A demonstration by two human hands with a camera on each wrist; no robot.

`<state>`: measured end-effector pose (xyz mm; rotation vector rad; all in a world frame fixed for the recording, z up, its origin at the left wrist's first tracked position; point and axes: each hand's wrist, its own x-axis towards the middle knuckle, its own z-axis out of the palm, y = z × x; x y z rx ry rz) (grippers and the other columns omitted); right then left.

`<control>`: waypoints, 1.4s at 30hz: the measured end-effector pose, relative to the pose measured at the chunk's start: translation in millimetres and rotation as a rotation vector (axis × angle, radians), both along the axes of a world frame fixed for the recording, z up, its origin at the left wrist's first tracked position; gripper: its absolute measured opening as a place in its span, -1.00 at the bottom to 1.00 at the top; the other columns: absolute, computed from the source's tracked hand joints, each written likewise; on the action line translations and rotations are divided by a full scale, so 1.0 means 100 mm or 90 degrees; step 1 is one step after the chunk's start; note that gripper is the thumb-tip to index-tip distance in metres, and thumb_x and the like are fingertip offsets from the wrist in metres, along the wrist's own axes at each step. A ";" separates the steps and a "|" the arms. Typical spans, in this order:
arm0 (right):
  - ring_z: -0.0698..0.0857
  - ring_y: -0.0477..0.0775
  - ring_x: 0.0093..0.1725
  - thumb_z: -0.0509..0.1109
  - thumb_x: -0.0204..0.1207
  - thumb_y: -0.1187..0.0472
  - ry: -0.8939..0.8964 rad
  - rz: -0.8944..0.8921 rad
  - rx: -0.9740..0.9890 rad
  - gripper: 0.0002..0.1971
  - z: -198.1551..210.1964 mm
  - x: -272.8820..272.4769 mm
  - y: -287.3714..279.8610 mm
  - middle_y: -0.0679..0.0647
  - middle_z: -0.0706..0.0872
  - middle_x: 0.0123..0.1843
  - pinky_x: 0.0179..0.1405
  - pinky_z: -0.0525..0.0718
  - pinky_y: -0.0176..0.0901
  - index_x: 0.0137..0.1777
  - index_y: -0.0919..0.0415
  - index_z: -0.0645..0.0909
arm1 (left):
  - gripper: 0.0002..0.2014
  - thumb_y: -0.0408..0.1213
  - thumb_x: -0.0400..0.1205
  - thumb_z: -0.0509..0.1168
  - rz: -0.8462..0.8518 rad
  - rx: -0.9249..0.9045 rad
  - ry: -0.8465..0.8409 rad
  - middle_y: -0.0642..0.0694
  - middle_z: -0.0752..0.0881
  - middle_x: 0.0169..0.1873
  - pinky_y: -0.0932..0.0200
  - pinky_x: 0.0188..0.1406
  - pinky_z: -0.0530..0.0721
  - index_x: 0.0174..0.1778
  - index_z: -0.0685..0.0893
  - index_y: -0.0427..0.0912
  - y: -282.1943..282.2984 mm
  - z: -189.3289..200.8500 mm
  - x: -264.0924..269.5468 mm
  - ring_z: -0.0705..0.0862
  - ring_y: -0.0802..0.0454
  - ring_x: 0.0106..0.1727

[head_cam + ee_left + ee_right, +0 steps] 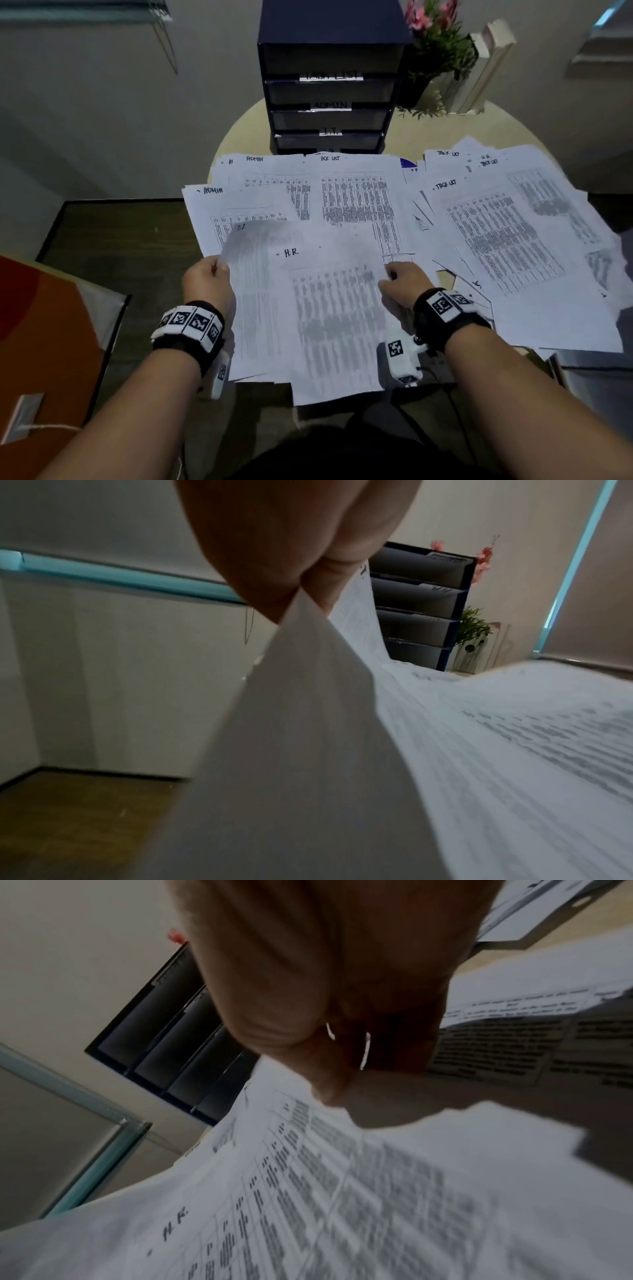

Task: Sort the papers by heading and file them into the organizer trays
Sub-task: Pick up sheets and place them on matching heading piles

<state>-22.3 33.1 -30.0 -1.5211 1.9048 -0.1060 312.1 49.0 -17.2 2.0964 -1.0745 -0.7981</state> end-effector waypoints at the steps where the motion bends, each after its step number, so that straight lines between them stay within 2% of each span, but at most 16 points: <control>1: 0.50 0.21 -0.25 0.30 0.54 0.33 0.001 -0.057 -0.048 -0.81 0.03 -0.02 0.01 0.14 0.49 -0.32 -0.27 0.43 -0.07 -0.28 0.24 0.39 | -0.78 -0.33 0.72 0.20 -0.006 -0.012 -0.038 -0.21 0.79 -0.09 0.00 0.07 0.67 0.08 0.77 -0.22 -0.02 0.05 0.00 0.74 -0.25 0.00; 6: 0.64 0.23 -0.27 0.24 0.64 0.31 0.013 -0.276 -0.233 -0.85 0.25 -0.44 -0.01 0.19 0.64 -0.23 -0.30 0.61 -0.06 -0.18 0.24 0.50 | -0.70 -0.55 0.65 0.22 -0.056 -0.164 -0.216 -0.32 0.71 0.15 0.20 0.30 0.46 0.24 0.73 -0.35 -0.11 0.50 0.13 0.65 -0.26 0.22; 12: 0.53 0.18 -0.23 0.29 0.63 0.34 0.006 -0.336 -0.223 -0.82 0.43 -0.92 0.08 0.17 0.58 -0.29 -0.35 0.38 -0.13 -0.23 0.24 0.51 | -0.61 -0.66 0.53 0.13 -0.079 -0.385 -0.322 -0.35 0.69 -0.04 0.35 0.15 0.44 0.16 0.75 -0.38 -0.18 0.93 0.42 0.65 -0.24 0.06; 14: 0.55 0.17 -0.20 0.30 0.64 0.30 -0.020 -0.310 -0.172 -0.82 0.39 -0.98 0.14 0.20 0.57 -0.28 -0.25 0.40 -0.15 -0.22 0.27 0.53 | -0.61 -0.62 0.50 0.13 -0.074 -0.442 -0.333 -0.18 0.62 -0.12 0.37 0.09 0.48 0.12 0.76 -0.33 -0.22 0.98 0.55 0.64 -0.03 -0.07; 16: 0.53 0.19 -0.26 0.29 0.67 0.26 -0.020 -0.264 -0.120 -0.73 0.31 -0.95 0.22 0.22 0.54 -0.31 -0.28 0.40 -0.10 -0.28 0.29 0.47 | -0.61 -0.58 0.51 0.16 -0.056 -0.476 -0.314 -0.03 0.58 -0.09 0.35 0.10 0.54 0.11 0.77 -0.19 -0.26 1.00 0.65 0.54 0.31 -0.12; 19: 0.50 0.18 -0.27 0.28 0.67 0.27 -0.001 -0.231 -0.092 -0.70 0.13 -0.81 0.39 0.13 0.49 -0.33 -0.28 0.37 -0.09 -0.31 0.23 0.38 | -0.49 -0.50 0.49 0.17 -0.003 -0.491 -0.271 0.09 0.56 -0.13 0.30 0.04 0.60 0.03 0.64 0.32 -0.25 1.04 0.73 0.56 0.33 -0.12; 22: 0.63 0.23 0.00 0.30 0.66 0.27 -0.005 -0.235 -0.071 -0.93 -0.06 -0.65 0.50 0.21 0.69 -0.03 -0.01 0.48 -0.13 0.03 0.26 0.59 | -0.49 -0.47 0.48 0.18 0.041 -0.475 -0.242 0.21 0.55 -0.14 0.14 0.01 0.68 -0.06 0.62 0.39 -0.26 1.06 0.79 0.65 0.04 -0.05; 24: 0.66 0.29 0.16 0.30 0.64 0.29 0.002 -0.256 -0.061 -0.76 -0.13 -0.59 0.52 0.27 0.69 0.19 0.08 0.50 -0.10 0.28 0.26 0.58 | -0.59 -0.44 0.53 0.22 0.060 -0.480 -0.221 0.21 0.58 -0.14 0.13 0.02 0.68 -0.03 0.73 0.24 -0.24 1.05 0.77 0.67 0.03 -0.03; 26: 0.62 0.35 0.23 0.31 0.59 0.40 0.020 -0.255 -0.105 -0.63 -0.14 -0.53 0.53 0.34 0.59 0.31 0.14 0.53 -0.05 0.40 0.28 0.51 | -0.75 -0.39 0.58 0.21 0.062 -0.495 -0.194 0.05 0.63 -0.11 0.18 0.03 0.66 -0.01 0.78 -0.08 -0.24 1.04 0.74 0.65 0.08 -0.03; 27: 0.58 0.38 0.25 0.32 0.56 0.43 0.057 -0.228 -0.144 -0.57 -0.12 -0.49 0.54 0.35 0.51 0.35 0.19 0.53 0.02 0.43 0.26 0.48 | -0.77 -0.37 0.59 0.19 0.061 -0.495 -0.184 0.01 0.63 -0.10 0.23 0.03 0.63 -0.03 0.77 -0.14 -0.24 1.05 0.73 0.63 0.12 -0.04; 29: 0.49 0.36 0.29 0.38 0.53 0.39 0.166 -0.117 -0.214 -0.53 -0.09 -0.38 0.54 0.30 0.46 0.37 0.25 0.52 0.17 0.44 0.18 0.49 | -0.76 -0.33 0.58 0.17 0.073 -0.472 -0.154 0.03 0.63 -0.19 0.24 -0.01 0.63 -0.14 0.74 0.01 -0.25 1.08 0.72 0.60 0.16 -0.13; 33: 0.50 0.24 0.27 0.34 0.58 0.26 0.224 0.186 -0.177 -0.72 -0.10 -0.09 0.51 0.09 0.55 0.30 0.15 0.52 0.09 0.25 0.06 0.66 | -0.77 -0.37 0.42 0.15 0.139 -0.388 -0.074 -0.11 0.70 -0.28 -0.13 -0.20 0.77 -0.31 0.62 0.08 -0.27 1.02 0.74 0.70 -0.07 -0.22; 36: 0.53 0.18 0.28 0.27 0.63 0.17 0.256 0.251 -0.059 -0.74 -0.08 0.02 0.47 0.05 0.53 0.33 0.20 0.50 0.05 0.25 0.08 0.67 | -0.70 -0.45 0.43 0.24 0.149 -0.350 0.031 0.05 0.70 -0.34 0.10 -0.16 0.74 -0.36 0.68 0.10 -0.17 1.08 0.52 0.67 0.09 -0.24; 38: 0.56 0.19 0.30 0.26 0.68 0.05 0.185 0.221 -0.104 -0.70 0.04 0.10 0.38 0.08 0.54 0.35 0.25 0.55 0.05 0.30 0.13 0.66 | -0.77 -0.41 0.56 0.33 0.145 -0.325 0.129 0.12 0.71 -0.29 0.23 -0.19 0.68 -0.29 0.70 0.06 -0.10 1.05 0.36 0.69 0.14 -0.23; 40: 0.67 0.18 0.22 0.27 0.71 0.04 -0.082 0.104 -0.159 -0.66 0.22 0.21 0.27 0.20 0.62 0.30 0.25 0.63 0.06 0.28 0.28 0.67 | -0.84 -0.39 0.64 0.36 0.135 -0.282 0.208 0.14 0.75 -0.21 0.31 -0.22 0.67 -0.15 0.71 -0.02 -0.03 0.91 0.24 0.73 0.25 -0.23; 42: 0.77 0.04 0.03 0.20 0.74 -0.05 -0.398 -0.072 -0.068 -0.58 0.40 0.34 0.17 0.18 0.72 0.24 0.08 0.72 -0.10 0.26 0.30 0.66 | -0.84 -0.45 0.65 0.35 0.120 -0.235 0.241 0.11 0.75 -0.20 0.34 -0.25 0.67 -0.12 0.70 -0.08 0.05 0.72 0.13 0.73 0.32 -0.29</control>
